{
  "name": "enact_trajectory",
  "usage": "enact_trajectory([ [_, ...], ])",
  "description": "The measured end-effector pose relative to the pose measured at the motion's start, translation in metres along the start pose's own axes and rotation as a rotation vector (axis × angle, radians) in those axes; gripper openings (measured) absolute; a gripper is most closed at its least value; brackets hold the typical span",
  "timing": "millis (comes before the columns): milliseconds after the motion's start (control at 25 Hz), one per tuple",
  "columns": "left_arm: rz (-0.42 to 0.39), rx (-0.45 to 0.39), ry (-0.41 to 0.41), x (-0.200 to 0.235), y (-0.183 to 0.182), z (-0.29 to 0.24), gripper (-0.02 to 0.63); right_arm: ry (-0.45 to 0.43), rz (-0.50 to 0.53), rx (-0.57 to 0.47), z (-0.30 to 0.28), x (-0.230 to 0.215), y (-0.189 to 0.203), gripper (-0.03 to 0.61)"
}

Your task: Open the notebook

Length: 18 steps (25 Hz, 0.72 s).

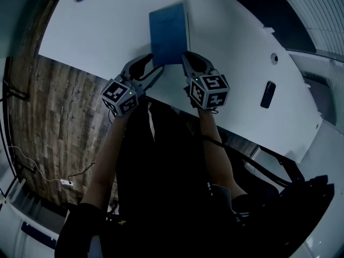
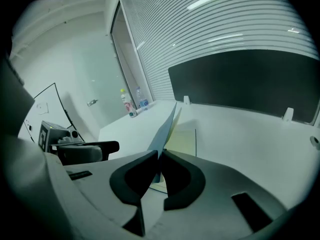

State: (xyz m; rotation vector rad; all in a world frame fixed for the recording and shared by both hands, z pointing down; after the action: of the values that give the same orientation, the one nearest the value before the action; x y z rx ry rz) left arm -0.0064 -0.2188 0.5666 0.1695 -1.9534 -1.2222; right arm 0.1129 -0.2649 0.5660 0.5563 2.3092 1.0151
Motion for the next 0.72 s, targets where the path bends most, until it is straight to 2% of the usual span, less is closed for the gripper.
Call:
enact_trajectory([
  [720,-0.02,-0.049,-0.018,0.007,-0.022,0.048,0.209,-0.078,0.065,-0.063,-0.007,0.064,-0.027,0.009],
])
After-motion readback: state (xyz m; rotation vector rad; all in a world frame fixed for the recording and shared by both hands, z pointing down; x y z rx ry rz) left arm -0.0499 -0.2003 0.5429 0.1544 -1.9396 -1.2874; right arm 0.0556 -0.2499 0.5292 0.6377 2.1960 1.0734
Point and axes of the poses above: the fingertips, and each gripper's own axes: z backward along the fingers, x to its left, y out of its underside, the point moved 3 cm from there along z, backward along the fingers, and after that the axes turned 4 degrees about -y, right-handed, at the moved point
